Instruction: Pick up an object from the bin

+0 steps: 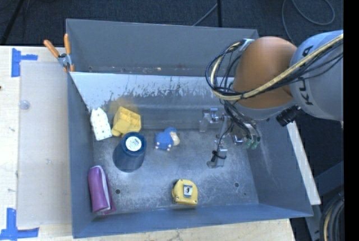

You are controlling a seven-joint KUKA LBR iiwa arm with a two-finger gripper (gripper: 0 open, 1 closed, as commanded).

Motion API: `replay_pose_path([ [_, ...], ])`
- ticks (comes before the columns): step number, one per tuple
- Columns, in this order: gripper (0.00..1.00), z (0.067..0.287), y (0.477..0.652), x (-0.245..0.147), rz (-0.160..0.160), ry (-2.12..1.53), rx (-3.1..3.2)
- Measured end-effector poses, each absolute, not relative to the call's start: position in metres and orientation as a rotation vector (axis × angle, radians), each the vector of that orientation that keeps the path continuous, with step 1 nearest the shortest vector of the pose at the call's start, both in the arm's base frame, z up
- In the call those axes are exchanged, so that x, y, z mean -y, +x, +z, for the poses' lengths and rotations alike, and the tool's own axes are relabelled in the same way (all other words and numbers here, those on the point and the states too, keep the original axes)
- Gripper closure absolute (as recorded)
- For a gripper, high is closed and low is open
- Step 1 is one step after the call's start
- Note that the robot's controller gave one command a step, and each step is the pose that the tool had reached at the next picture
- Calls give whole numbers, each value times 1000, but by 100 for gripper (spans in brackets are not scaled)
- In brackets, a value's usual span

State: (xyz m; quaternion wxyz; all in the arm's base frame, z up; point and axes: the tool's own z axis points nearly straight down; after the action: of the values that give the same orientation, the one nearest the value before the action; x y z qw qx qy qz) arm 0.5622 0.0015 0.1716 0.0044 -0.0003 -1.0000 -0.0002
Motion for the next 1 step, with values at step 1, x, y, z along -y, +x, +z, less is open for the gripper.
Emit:
replay_pose_path([
  [1,0,176,564,-2,-1,-1,3140],
])
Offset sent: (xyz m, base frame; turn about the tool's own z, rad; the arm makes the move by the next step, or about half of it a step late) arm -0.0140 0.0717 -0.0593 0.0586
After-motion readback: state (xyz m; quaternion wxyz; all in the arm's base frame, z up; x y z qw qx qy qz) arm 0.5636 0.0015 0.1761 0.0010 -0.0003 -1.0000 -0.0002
